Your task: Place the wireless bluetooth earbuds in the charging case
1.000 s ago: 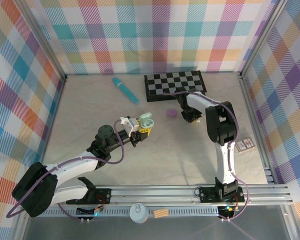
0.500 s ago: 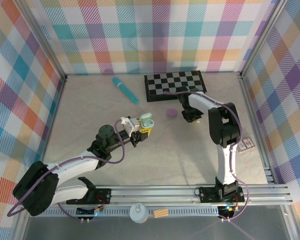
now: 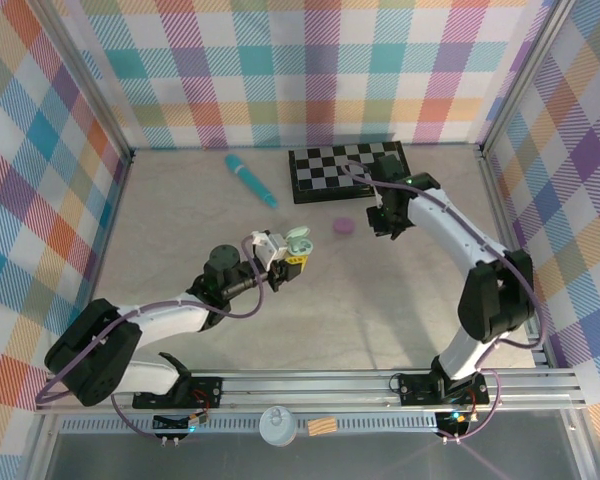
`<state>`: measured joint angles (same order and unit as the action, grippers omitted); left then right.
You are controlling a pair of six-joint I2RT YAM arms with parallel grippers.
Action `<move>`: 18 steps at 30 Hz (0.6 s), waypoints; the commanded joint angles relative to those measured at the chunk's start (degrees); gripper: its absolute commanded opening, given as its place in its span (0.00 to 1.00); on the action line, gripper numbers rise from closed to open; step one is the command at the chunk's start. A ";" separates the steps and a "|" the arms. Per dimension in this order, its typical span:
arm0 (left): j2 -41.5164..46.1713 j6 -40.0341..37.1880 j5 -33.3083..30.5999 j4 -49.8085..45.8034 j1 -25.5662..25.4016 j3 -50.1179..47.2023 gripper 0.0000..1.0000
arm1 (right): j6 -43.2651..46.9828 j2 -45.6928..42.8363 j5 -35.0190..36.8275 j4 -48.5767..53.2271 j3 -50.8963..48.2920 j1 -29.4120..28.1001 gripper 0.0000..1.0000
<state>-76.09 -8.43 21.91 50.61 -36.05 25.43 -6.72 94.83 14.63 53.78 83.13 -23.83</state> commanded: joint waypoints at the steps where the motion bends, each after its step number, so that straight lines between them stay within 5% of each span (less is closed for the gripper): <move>1: -1.19 0.24 1.67 5.38 1.24 3.29 0.32 | -1.74 -3.14 -3.22 4.40 0.68 -2.81 0.19; 18: -4.25 2.13 4.61 7.24 2.13 6.30 0.32 | -4.63 -8.81 -20.70 3.45 11.20 -13.67 0.20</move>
<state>-80.23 -7.57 24.38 54.22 -34.54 30.20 -10.15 86.26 -0.40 58.43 92.25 -36.29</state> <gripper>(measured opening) 0.358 0.203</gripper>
